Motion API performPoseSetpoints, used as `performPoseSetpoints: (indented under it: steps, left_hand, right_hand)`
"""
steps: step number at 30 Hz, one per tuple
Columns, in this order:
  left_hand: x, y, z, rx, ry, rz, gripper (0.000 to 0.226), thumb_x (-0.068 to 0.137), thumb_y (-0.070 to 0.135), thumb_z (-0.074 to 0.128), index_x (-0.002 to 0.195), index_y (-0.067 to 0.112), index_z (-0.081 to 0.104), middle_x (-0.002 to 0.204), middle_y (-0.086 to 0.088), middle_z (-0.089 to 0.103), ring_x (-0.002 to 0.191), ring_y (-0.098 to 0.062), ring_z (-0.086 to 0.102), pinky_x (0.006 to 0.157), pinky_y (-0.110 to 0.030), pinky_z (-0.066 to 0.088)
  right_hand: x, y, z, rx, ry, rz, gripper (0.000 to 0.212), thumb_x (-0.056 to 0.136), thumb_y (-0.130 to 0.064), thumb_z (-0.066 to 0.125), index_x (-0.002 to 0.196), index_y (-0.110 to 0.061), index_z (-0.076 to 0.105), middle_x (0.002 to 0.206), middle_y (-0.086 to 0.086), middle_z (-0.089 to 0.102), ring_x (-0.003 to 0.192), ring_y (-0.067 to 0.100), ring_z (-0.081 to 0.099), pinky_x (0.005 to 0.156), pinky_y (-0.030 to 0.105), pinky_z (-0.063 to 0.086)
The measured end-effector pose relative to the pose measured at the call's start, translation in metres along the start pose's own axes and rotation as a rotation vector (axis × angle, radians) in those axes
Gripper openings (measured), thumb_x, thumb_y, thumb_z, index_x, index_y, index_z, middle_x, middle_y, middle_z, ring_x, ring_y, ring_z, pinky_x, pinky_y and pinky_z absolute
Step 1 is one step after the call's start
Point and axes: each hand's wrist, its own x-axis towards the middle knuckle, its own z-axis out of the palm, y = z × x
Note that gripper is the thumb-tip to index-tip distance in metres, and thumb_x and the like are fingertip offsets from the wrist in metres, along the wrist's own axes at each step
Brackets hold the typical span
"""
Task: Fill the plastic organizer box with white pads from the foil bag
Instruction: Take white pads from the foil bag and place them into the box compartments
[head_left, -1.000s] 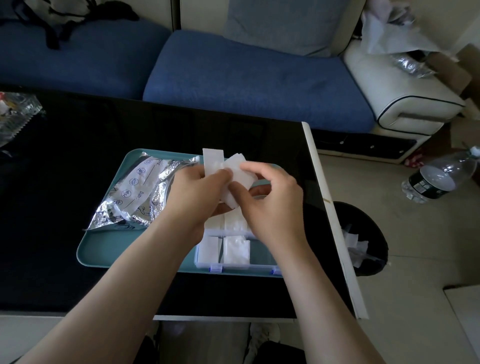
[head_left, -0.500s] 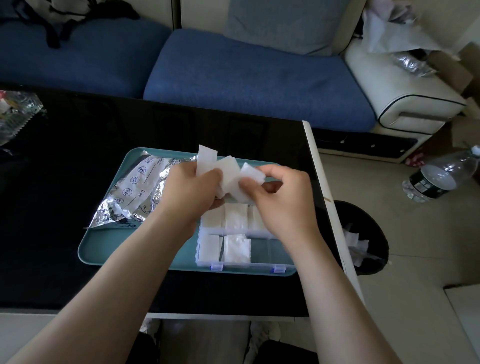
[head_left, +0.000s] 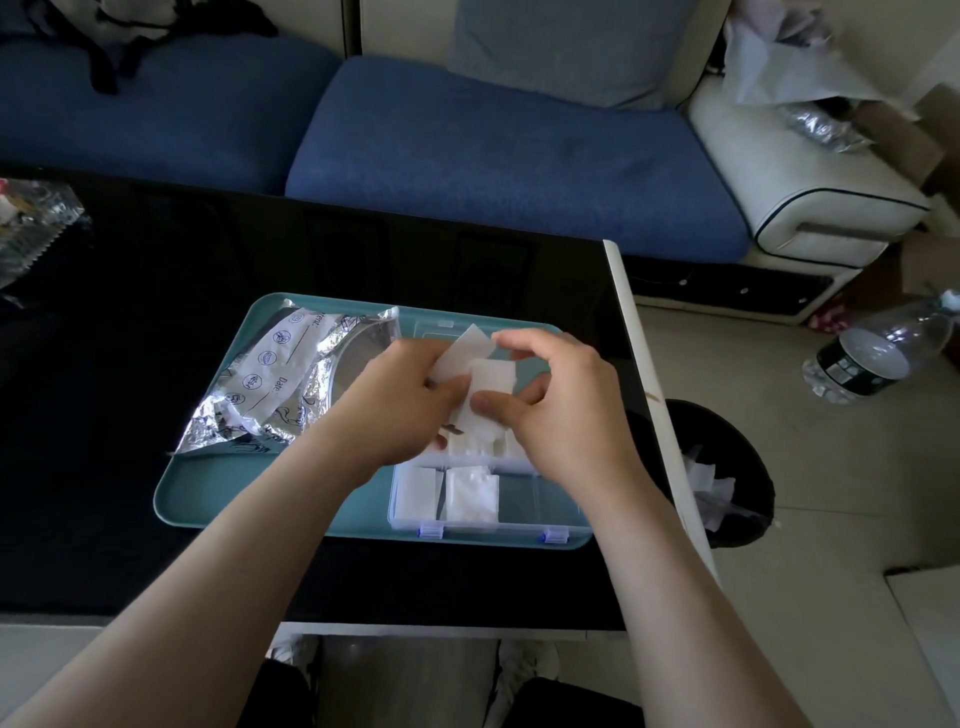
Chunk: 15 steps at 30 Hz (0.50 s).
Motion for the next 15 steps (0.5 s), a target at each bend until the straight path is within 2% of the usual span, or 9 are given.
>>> performPoseSetpoints:
  steps: [4,6,9,12,15]
  left_hand:
    - [0.0002,0.0028,0.0007,-0.011,-0.060,0.006,0.026,0.108,0.012,0.045,0.110,0.015,0.071,0.096,-0.013,0.075,0.083,-0.031,0.073,0.077,-0.047,0.065]
    - [0.0011,0.0025,0.0013,-0.034,-0.083,-0.014,0.029,0.109,0.012,0.042,0.108,0.015,0.071,0.097,-0.012,0.075,0.080,-0.026,0.071,0.078,-0.044,0.063]
    - [0.0023,0.0018,0.0029,-0.040,-0.062,-0.032,0.029,0.109,0.012,0.042,0.108,0.015,0.070,0.097,-0.012,0.074,0.077,-0.021,0.067,0.073,-0.038,0.061]
    - [0.0028,0.0016,0.0021,-0.020,0.015,-0.034,0.023,0.109,0.013,0.043,0.111,0.016,0.066,0.095,-0.008,0.073,0.070,-0.014,0.070,0.063,-0.027,0.059]
    - [0.0037,-0.0013,0.0005,-0.035,0.094,-0.037,0.018,0.108,0.013,0.046,0.115,0.017,0.062,0.094,-0.004,0.076,0.073,-0.009,0.076,0.065,-0.031,0.062]
  right_hand:
    - [-0.0003,-0.0026,-0.0005,0.049,-0.021,0.034,0.060,0.080,-0.015,0.092,0.135,-0.023,0.069,0.101,-0.018,0.066,0.062,-0.009,0.063,0.061,0.007,0.050]
    - [-0.0003,-0.0027,-0.0001,0.054,-0.015,0.034,0.057,0.080,-0.015,0.092,0.132,-0.021,0.070,0.094,-0.023,0.062,0.064,-0.014,0.062,0.062,0.004,0.048]
    - [0.0000,0.0000,0.0011,0.051,0.017,0.056,0.053,0.078,-0.019,0.094,0.127,-0.021,0.073,0.085,-0.022,0.062,0.068,-0.014,0.063,0.062,0.003,0.048]
    - [0.0018,0.0039,0.0000,0.056,0.058,0.056,0.031,0.084,-0.019,0.090,0.113,-0.021,0.078,0.087,-0.019,0.069,0.076,-0.010,0.066,0.063,0.006,0.050]
    - [0.0040,0.0073,-0.0053,0.226,0.099,0.118,0.017,0.092,-0.019,0.081,0.104,-0.029,0.076,0.095,-0.012,0.076,0.087,-0.003,0.071,0.070,0.014,0.056]
